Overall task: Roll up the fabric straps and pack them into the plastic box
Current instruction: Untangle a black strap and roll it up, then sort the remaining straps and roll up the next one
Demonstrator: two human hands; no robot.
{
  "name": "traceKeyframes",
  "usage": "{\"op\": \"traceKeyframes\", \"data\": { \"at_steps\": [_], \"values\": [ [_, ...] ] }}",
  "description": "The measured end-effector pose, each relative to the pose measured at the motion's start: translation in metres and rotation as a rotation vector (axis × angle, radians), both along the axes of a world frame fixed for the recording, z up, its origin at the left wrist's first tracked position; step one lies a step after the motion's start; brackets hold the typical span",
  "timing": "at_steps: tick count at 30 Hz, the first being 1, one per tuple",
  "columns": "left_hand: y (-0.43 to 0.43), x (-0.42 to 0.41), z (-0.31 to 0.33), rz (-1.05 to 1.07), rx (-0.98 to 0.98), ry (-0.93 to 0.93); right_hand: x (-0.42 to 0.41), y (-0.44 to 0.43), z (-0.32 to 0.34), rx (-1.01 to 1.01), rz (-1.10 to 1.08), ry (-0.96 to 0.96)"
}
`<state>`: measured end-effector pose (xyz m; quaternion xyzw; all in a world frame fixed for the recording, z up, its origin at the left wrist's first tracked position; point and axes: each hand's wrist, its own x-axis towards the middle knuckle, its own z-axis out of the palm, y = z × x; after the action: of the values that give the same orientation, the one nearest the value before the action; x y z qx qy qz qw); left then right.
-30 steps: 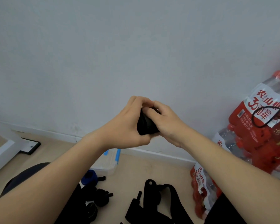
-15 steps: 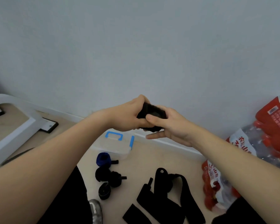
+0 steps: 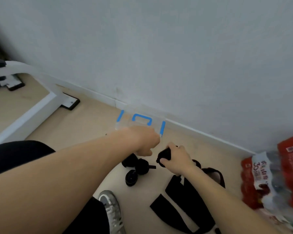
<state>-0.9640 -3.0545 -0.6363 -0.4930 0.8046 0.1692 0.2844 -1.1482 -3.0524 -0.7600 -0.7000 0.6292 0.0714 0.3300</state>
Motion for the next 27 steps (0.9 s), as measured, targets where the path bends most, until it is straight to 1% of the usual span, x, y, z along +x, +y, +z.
{"op": "traceKeyframes", "data": {
  "at_steps": [3,6,9,12,16,17,19,20,21,23,25,26,27],
  "values": [
    [-0.009,0.005,-0.006,-0.002,-0.026,0.001,0.011,0.003,-0.043,0.045,-0.121,-0.038],
    [-0.021,0.007,-0.008,-0.01,-0.054,-0.005,0.016,0.003,-0.071,0.079,-0.151,-0.16],
    [-0.028,0.004,-0.009,-0.025,-0.054,-0.015,0.017,0.005,-0.084,0.145,-0.103,-0.282],
    [-0.029,-0.002,-0.009,-0.044,-0.043,-0.057,0.002,0.008,-0.086,0.114,-0.172,-0.31],
    [-0.025,-0.021,-0.003,-0.098,-0.033,-0.099,-0.054,0.025,-0.081,-0.014,-0.352,-0.217],
    [-0.023,-0.028,-0.001,-0.113,-0.035,-0.1,-0.071,0.032,-0.079,0.016,-0.402,-0.21],
    [-0.019,-0.043,0.0,-0.143,-0.049,-0.091,-0.102,0.051,-0.079,0.235,-0.429,-0.25],
    [-0.016,-0.052,0.0,-0.157,-0.06,-0.084,-0.116,0.061,-0.08,0.322,-0.396,-0.243],
    [-0.013,-0.061,0.0,-0.172,-0.071,-0.079,-0.128,0.07,-0.08,0.344,-0.339,-0.198],
    [-0.003,-0.08,-0.003,-0.216,-0.092,-0.084,-0.144,0.089,-0.081,0.259,-0.275,-0.1],
    [0.009,-0.098,-0.009,-0.261,-0.088,-0.095,-0.15,0.111,-0.079,0.15,-0.184,0.058],
    [0.016,-0.105,-0.013,-0.28,-0.075,-0.095,-0.151,0.122,-0.078,0.141,-0.103,0.14],
    [0.023,-0.112,-0.016,-0.3,-0.059,-0.091,-0.154,0.131,-0.08,0.186,-0.01,0.206]
  ]
}}
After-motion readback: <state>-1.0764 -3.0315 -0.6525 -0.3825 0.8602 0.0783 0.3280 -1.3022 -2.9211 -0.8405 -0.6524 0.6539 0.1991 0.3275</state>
